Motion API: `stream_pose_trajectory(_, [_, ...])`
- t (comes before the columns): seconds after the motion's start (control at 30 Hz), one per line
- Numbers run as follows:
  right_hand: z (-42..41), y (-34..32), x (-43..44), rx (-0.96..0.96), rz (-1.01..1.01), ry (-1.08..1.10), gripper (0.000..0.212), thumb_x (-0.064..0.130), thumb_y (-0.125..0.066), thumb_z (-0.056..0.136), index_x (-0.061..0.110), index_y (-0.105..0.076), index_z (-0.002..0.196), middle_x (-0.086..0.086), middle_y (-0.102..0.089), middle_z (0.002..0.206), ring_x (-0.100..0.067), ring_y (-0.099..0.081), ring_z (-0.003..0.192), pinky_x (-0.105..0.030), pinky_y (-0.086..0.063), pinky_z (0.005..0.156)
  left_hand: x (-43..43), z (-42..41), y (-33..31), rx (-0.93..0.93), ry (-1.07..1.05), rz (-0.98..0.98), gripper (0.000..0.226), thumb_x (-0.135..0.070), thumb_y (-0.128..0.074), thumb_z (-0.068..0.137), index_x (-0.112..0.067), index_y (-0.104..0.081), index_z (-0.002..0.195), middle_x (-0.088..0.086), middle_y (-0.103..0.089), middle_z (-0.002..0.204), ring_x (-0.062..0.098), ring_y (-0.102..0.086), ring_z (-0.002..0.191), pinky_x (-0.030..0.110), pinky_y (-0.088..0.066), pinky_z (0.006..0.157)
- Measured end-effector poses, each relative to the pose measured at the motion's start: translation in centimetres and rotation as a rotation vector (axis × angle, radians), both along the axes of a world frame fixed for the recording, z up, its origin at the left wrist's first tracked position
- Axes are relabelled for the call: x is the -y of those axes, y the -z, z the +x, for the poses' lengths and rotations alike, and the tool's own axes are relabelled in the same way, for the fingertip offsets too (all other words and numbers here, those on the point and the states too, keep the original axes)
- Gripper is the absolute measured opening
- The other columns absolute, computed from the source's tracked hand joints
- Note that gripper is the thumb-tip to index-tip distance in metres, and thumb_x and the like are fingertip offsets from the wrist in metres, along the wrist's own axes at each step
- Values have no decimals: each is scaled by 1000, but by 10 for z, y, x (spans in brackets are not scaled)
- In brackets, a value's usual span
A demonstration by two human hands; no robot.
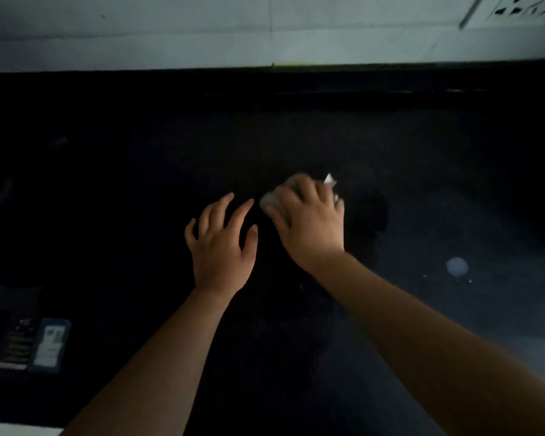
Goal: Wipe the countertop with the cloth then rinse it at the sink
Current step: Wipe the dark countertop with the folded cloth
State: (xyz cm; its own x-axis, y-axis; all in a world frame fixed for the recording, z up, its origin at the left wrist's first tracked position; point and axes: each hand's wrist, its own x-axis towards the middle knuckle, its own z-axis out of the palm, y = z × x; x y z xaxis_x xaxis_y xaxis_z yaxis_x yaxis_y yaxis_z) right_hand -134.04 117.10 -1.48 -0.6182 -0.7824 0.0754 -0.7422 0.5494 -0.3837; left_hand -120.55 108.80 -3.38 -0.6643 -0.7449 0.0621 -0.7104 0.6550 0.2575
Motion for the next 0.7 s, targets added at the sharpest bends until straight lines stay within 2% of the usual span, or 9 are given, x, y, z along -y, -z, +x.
stream_pose_trajectory(0.07, [11,1,-38,-47,2,-90,34,52,-44,89,34,-55,115,2,-49,127,-25,-41,111,-47,-40,82,-2,0,-1,12,-13,11,44,-47,-38,88,-38,-44,131,-5,-40,145,19,-34,133,53,-25,105])
stream_pose_trajectory(0.13, [-10,1,-60,-74,1,-79,33,51,-49,87,33,-58,113,1,-52,124,-28,-44,107,-45,-42,79,-2,-1,-1,13,-15,15,44,-47,-37,89,-38,-44,132,-5,-40,145,20,-34,133,53,-25,106])
stream_pose_trajectory(0.23, [-59,1,-43,-16,15,112,35,48,-49,88,30,-57,116,-3,-48,130,-33,-42,114,-49,-36,88,-1,-2,-2,10,-16,10,45,-46,-39,88,-37,-45,131,-4,-41,145,21,-35,133,54,-26,106])
stream_pose_trajectory(0.33, [-77,1,-7,44,45,326,37,47,-42,91,30,-53,121,-3,-41,137,-31,-34,122,-50,-30,94,-2,-2,-3,13,-9,2,44,-44,-42,88,-36,-48,131,-3,-42,144,22,-36,132,54,-27,105])
stream_pose_trajectory(0.37, [-73,0,-4,51,50,315,36,47,-41,91,30,-52,121,-3,-41,136,-31,-34,122,-50,-30,93,-3,-2,-4,17,-10,4,44,-43,-44,88,-35,-48,131,-2,-43,144,22,-36,132,54,-27,105])
stream_pose_trajectory(0.43, [-56,-2,-18,51,45,155,36,49,-40,91,31,-53,119,-1,-43,133,-29,-36,119,-48,-33,90,-4,-3,-7,41,-11,14,43,-40,-47,90,-34,-48,132,-1,-42,144,24,-36,133,54,-28,105])
stream_pose_trajectory(0.53, [-32,-1,-78,-27,43,-61,35,53,-39,89,35,-53,116,2,-47,128,-25,-41,113,-45,-38,84,-8,-9,-15,136,16,-1,44,-38,-44,92,-31,-44,136,4,-41,144,27,-36,132,52,-33,101])
stream_pose_trajectory(0.6, [-41,0,-115,-63,52,-9,36,56,-39,88,37,-53,115,4,-48,125,-25,-41,110,-45,-40,82,-15,-18,-20,142,58,-3,46,-40,-40,93,-27,-44,136,6,-43,143,28,-39,131,50,-37,100])
stream_pose_trajectory(0.7, [-85,2,-118,-23,58,211,36,55,-40,88,36,-53,116,2,-46,129,-31,-39,114,-49,-35,87,-35,-45,-23,93,145,19,46,-42,-38,93,-26,-47,135,6,-46,141,27,-42,129,48,-38,100])
